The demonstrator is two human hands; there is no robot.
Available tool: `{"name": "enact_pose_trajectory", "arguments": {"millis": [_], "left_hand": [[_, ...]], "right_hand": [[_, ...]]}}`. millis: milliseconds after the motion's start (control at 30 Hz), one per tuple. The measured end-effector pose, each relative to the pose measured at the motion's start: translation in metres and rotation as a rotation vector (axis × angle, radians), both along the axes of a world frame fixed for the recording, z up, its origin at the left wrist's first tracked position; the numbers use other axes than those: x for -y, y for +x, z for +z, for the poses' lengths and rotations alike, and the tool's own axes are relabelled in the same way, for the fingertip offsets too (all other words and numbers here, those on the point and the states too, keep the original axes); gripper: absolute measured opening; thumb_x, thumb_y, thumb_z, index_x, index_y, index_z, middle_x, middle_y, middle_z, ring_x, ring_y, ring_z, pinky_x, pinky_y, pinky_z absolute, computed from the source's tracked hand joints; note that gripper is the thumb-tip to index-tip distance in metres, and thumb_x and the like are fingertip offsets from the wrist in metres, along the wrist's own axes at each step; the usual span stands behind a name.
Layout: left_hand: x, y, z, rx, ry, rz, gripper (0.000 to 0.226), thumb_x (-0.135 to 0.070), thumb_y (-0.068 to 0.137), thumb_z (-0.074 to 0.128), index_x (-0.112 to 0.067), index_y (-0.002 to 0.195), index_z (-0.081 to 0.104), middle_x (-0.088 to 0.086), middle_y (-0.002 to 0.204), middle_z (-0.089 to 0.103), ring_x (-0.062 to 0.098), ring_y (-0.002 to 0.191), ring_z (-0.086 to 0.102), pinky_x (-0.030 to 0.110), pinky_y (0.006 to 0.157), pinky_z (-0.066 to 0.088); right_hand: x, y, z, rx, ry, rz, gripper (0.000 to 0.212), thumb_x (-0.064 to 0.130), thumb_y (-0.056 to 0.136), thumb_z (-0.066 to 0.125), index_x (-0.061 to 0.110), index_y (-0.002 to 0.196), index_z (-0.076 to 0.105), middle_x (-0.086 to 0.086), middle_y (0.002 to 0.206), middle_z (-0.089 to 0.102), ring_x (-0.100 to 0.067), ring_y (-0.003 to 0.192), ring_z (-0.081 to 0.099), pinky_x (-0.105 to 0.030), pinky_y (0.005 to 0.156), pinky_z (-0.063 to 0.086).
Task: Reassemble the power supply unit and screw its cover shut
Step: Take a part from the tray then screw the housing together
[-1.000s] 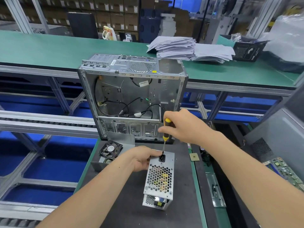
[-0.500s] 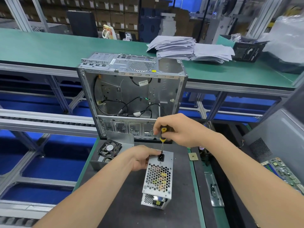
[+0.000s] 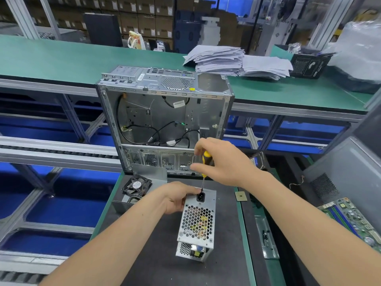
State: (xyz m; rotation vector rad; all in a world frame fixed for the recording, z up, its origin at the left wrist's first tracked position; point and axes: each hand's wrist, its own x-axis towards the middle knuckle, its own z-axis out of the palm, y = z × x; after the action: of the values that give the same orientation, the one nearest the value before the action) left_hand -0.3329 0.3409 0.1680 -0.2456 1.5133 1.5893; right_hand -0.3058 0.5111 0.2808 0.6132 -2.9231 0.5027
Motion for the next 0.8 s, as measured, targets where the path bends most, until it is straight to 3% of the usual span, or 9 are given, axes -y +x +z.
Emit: {"name": "enact_pose_trajectory", "arguments": {"millis": [100,167,233,333,400,467,567,733,800], "left_hand": [[0.000,0.000,0.001,-0.004,-0.010,-0.006,0.035,-0.012,0.101,0.063,0.007,0.131,0.063,0.020,0.116,0.073,0.025,0.087,0.072,0.037,0.074,0.062],[-0.001,0.000,0.001,-0.009,-0.017,-0.009,0.035,-0.012,0.102,0.062,0.006,0.132,0.063,0.019,0.116,0.072,0.024,0.088,0.072,0.037,0.078,0.062],[-0.001,0.001,0.001,-0.024,-0.018,-0.018,0.034,-0.012,0.103,0.059,0.004,0.133,0.062,0.019,0.121,0.071,0.026,0.095,0.069,0.040,0.088,0.058],[-0.001,0.002,0.001,-0.038,-0.015,-0.025,0.033,-0.012,0.104,0.057,0.002,0.134,0.063,0.021,0.130,0.068,0.028,0.105,0.066,0.043,0.098,0.054],[-0.002,0.001,0.001,-0.039,-0.021,-0.019,0.032,-0.011,0.104,0.057,0.001,0.132,0.065,0.022,0.130,0.068,0.029,0.107,0.066,0.045,0.103,0.053],[-0.002,0.001,0.000,-0.040,-0.030,-0.011,0.031,-0.011,0.103,0.059,0.002,0.131,0.065,0.021,0.129,0.069,0.029,0.106,0.067,0.046,0.104,0.053],[-0.004,0.001,-0.002,-0.060,-0.063,0.011,0.032,-0.012,0.101,0.063,0.003,0.130,0.065,0.019,0.114,0.073,0.025,0.091,0.069,0.041,0.089,0.057],[-0.005,-0.001,-0.004,-0.076,-0.083,0.026,0.032,-0.012,0.098,0.065,0.004,0.125,0.067,0.015,0.097,0.073,0.022,0.078,0.070,0.038,0.079,0.058],[-0.005,-0.001,-0.005,-0.067,-0.082,0.028,0.031,-0.012,0.098,0.065,0.004,0.125,0.067,0.017,0.100,0.072,0.024,0.079,0.069,0.040,0.083,0.058]], "right_hand": [[-0.006,0.000,0.009,0.108,-0.012,0.164,0.017,0.020,0.096,0.067,0.034,0.104,0.061,0.016,0.098,0.063,-0.004,0.083,0.062,-0.035,0.073,0.056],[-0.009,-0.001,0.011,0.159,-0.032,0.140,0.018,0.016,0.096,0.069,0.031,0.104,0.064,0.016,0.092,0.067,-0.002,0.078,0.065,-0.030,0.069,0.055],[-0.009,-0.002,0.012,0.130,-0.021,0.047,0.014,0.032,0.094,0.074,0.027,0.096,0.061,0.013,0.079,0.065,-0.002,0.069,0.061,-0.031,0.062,0.051],[-0.001,-0.003,0.006,0.042,0.049,-0.118,0.044,0.052,0.091,0.071,0.022,0.073,0.045,0.005,0.062,0.052,-0.016,0.061,0.050,-0.039,0.055,0.046],[0.004,-0.003,0.000,-0.026,0.173,-0.223,0.054,0.058,0.094,0.063,0.021,0.063,0.038,0.003,0.056,0.044,-0.023,0.062,0.049,-0.033,0.048,0.034],[0.007,-0.003,-0.002,-0.066,0.262,-0.305,0.059,0.067,0.095,0.053,0.022,0.059,0.042,0.003,0.056,0.047,-0.023,0.064,0.054,-0.028,0.047,0.028],[0.004,-0.004,-0.002,-0.055,0.189,-0.272,0.053,0.073,0.094,0.051,0.023,0.078,0.061,0.006,0.073,0.059,-0.021,0.078,0.061,-0.031,0.054,0.041],[-0.006,0.002,0.011,0.040,0.074,0.041,0.010,0.032,0.095,0.066,0.033,0.103,0.061,0.017,0.103,0.059,-0.009,0.094,0.058,-0.037,0.079,0.053],[-0.010,0.001,0.015,0.098,0.054,0.082,0.017,0.015,0.094,0.067,0.030,0.101,0.063,0.016,0.097,0.062,-0.004,0.089,0.058,-0.030,0.078,0.049]]}}
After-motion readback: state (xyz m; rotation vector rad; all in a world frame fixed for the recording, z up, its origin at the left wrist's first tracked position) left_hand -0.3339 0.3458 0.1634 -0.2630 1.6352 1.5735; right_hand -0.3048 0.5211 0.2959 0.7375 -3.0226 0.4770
